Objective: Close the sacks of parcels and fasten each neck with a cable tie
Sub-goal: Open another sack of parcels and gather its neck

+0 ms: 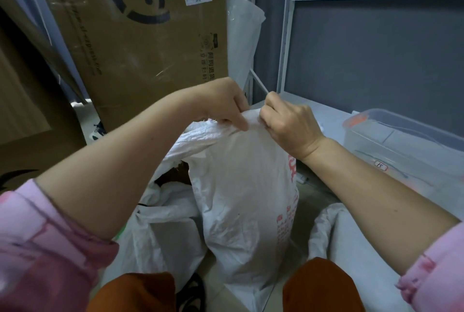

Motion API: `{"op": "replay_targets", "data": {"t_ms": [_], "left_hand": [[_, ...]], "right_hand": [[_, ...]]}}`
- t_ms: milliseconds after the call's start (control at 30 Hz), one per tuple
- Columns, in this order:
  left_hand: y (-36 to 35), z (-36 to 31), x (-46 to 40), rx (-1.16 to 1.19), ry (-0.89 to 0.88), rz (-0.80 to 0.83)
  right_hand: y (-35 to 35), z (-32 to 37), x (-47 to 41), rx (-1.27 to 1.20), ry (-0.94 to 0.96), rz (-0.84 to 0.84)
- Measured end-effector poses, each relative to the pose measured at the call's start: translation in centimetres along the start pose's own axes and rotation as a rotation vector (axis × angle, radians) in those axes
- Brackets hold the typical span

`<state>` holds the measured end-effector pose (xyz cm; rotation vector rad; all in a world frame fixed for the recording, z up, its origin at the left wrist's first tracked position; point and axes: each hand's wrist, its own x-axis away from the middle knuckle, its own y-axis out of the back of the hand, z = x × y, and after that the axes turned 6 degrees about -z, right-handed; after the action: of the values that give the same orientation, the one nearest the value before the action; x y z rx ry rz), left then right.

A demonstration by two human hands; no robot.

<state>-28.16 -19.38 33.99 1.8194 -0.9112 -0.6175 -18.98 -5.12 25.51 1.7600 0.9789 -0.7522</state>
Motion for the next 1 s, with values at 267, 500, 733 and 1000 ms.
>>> {"op": "replay_targets", "data": {"t_ms": [267,500,733,1000], "left_hand": [[-4.3,0.8,-0.3,-0.343,-0.284,-0.477],[-3.8,1.0,-0.3,-0.150,-0.175,-0.312],[-3.2,1.2,-0.7,-0.343,-0.156,-0.142],[-6.7,3.0,-1.4,-0.344,-0.380,-0.491]], "right_hand": [[1.3,-0.9,-2.2,-0.533,-0.456,0.320],[-0.3,0.4,0.2,-0.203,-0.214,0.196],[-1.0,0.4,1.7,0.023,-0.060,0.029],[0.6,-0.7,0.1,-0.530,-0.567,0.552]]}}
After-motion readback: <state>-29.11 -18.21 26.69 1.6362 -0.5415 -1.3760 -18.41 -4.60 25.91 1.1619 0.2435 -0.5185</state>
